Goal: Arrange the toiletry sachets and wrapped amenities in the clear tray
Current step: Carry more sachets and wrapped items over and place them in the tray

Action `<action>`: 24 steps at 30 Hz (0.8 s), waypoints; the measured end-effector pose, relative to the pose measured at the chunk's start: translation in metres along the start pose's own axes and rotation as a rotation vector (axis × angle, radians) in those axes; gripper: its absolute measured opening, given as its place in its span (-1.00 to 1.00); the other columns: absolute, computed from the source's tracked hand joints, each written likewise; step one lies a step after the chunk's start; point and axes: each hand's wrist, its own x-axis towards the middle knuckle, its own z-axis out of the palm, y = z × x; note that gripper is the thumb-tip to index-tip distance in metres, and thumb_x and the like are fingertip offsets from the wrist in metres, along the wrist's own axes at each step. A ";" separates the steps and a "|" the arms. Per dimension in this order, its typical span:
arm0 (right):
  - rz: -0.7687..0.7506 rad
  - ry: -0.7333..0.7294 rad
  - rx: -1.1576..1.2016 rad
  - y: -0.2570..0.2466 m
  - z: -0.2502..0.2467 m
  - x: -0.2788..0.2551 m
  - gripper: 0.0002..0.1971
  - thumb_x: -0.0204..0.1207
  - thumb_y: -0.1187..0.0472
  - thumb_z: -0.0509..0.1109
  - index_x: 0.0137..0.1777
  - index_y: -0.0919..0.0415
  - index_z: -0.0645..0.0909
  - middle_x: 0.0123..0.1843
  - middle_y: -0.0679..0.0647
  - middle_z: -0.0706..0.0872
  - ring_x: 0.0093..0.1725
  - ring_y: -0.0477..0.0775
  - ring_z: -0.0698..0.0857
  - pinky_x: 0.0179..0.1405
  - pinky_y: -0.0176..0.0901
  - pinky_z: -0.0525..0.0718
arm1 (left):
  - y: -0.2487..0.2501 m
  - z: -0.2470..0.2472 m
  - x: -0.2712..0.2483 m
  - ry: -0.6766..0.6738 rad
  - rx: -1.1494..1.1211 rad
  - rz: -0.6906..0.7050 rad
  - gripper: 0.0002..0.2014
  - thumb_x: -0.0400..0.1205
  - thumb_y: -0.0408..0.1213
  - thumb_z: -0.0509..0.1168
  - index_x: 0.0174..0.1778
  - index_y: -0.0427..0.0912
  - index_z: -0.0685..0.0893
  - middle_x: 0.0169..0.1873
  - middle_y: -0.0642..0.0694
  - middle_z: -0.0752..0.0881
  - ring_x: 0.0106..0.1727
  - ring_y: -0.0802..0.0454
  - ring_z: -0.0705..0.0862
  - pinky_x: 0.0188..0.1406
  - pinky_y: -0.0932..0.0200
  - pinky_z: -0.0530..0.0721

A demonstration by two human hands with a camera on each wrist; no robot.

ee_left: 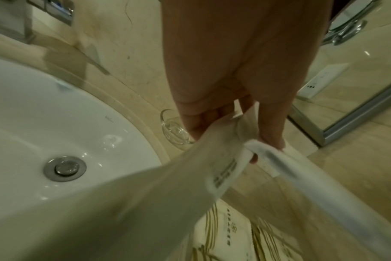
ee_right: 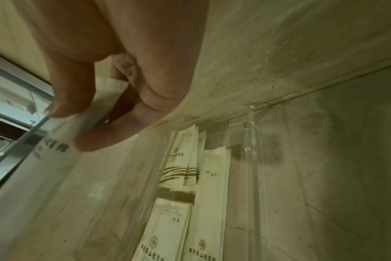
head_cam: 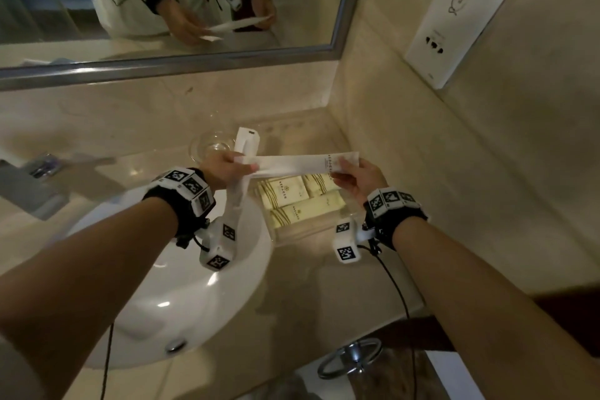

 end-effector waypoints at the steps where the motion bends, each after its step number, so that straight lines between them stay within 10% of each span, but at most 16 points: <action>1: 0.016 -0.021 0.026 0.001 -0.001 0.001 -0.97 0.56 0.38 0.33 -0.09 0.31 0.60 -0.18 0.19 0.69 -0.47 -0.11 0.76 -0.44 -0.37 0.75 | -0.002 0.000 0.002 -0.001 0.012 0.004 -0.71 0.52 -0.30 0.43 -0.04 -0.52 0.68 -0.40 -0.07 0.53 -0.19 -0.07 0.56 -0.35 0.27 0.60; 4: 0.059 -0.060 0.067 0.003 -0.004 0.004 -0.93 0.54 0.46 0.32 -0.04 0.37 0.61 -0.12 0.22 0.70 -0.24 0.03 0.74 -0.33 -0.34 0.78 | -0.005 0.000 0.005 -0.022 0.008 -0.022 -0.62 0.52 -0.29 0.43 0.13 -0.51 0.64 -0.21 -0.16 0.59 -0.07 -0.11 0.57 -0.09 0.12 0.57; 7: 0.054 -0.024 0.061 0.005 -0.007 0.007 -0.80 0.53 0.47 0.33 0.13 0.51 0.58 -0.13 0.24 0.69 -0.20 0.07 0.70 -0.34 -0.33 0.79 | -0.006 0.002 0.004 -0.047 0.008 -0.007 -0.78 0.55 -0.30 0.39 0.02 -0.36 0.71 -0.34 -0.11 0.60 -0.27 -0.03 0.58 -0.35 0.24 0.58; 13: 0.040 0.146 -0.217 0.011 -0.028 0.023 -0.68 0.52 0.46 0.36 0.24 0.61 0.53 -0.29 0.19 0.65 -0.55 -0.10 0.71 -0.53 -0.43 0.71 | -0.016 -0.002 0.011 0.070 -0.054 0.010 -0.62 0.55 -0.33 0.36 -0.63 -0.07 0.73 -0.65 0.08 0.67 -0.38 -0.01 0.58 -0.38 0.24 0.54; 20: 0.217 0.307 -0.527 0.037 -0.052 0.045 -0.53 0.52 0.43 0.37 0.42 0.52 0.44 -0.56 0.17 0.70 -0.74 -0.09 0.58 -0.78 -0.47 0.50 | -0.023 0.004 0.008 0.081 -0.123 0.014 -0.64 0.57 -0.33 0.36 -0.59 -0.05 0.72 -0.66 0.14 0.67 -0.38 0.05 0.58 -0.40 0.25 0.56; 24: 0.183 0.191 -0.702 0.046 -0.059 0.049 -0.58 0.55 0.38 0.32 0.41 0.43 0.45 0.26 0.38 0.67 -0.51 -0.12 0.70 -0.32 -0.29 0.73 | -0.024 0.007 0.007 0.062 -0.128 0.002 -0.77 0.57 -0.37 0.33 -0.42 -0.11 0.69 -0.69 0.18 0.67 -0.37 0.07 0.57 -0.46 0.28 0.57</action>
